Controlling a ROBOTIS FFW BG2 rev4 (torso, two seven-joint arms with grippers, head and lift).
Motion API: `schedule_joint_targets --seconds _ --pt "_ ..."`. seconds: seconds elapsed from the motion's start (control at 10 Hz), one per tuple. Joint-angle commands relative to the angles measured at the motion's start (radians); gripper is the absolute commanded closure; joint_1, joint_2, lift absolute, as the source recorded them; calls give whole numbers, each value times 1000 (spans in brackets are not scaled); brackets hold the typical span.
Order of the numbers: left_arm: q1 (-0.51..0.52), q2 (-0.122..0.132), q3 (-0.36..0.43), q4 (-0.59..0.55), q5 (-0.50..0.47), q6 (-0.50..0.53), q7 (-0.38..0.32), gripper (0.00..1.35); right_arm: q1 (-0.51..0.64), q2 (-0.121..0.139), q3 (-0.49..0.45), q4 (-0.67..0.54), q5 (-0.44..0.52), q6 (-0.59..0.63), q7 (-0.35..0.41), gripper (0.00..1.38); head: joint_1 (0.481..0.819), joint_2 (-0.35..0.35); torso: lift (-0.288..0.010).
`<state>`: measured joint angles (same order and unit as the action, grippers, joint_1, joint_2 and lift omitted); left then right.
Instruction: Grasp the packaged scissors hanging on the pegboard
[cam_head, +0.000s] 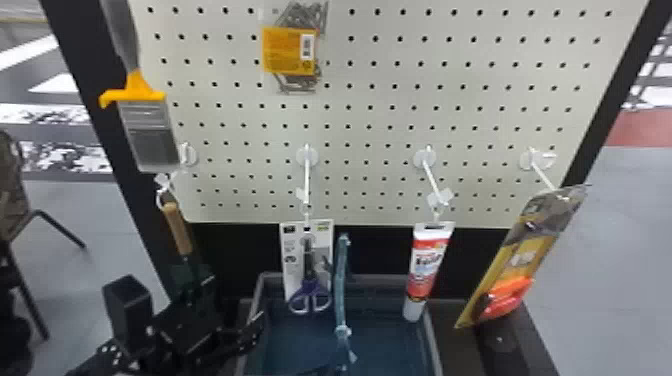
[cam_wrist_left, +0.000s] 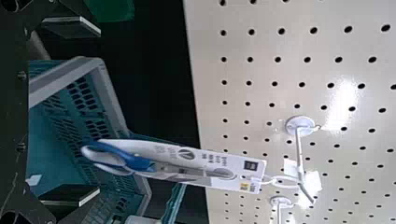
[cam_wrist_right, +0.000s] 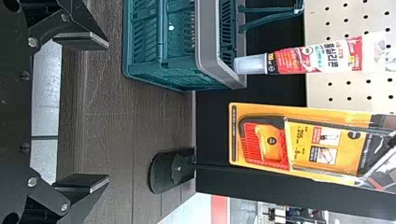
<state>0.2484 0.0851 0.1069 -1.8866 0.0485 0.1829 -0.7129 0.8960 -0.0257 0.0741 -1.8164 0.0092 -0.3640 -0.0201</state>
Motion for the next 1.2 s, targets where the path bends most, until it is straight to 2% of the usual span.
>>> schedule_joint_targets --seconds 0.0,0.2,0.7,1.1 --pt "-70 27 -26 37 16 24 -13 117 -6 0 -1 4 0 0 5 272 549 0 -100" --pt "-119 45 -49 52 48 49 -34 124 -11 1 1 9 0 0 12 272 549 0 -100" --pt "-192 44 -105 140 157 75 -68 124 -15 6 -1 19 0 0 20 272 549 0 -100" --pt "-267 68 -156 177 202 110 -118 124 -19 6 1 23 -3 0 23 272 549 0 -100"
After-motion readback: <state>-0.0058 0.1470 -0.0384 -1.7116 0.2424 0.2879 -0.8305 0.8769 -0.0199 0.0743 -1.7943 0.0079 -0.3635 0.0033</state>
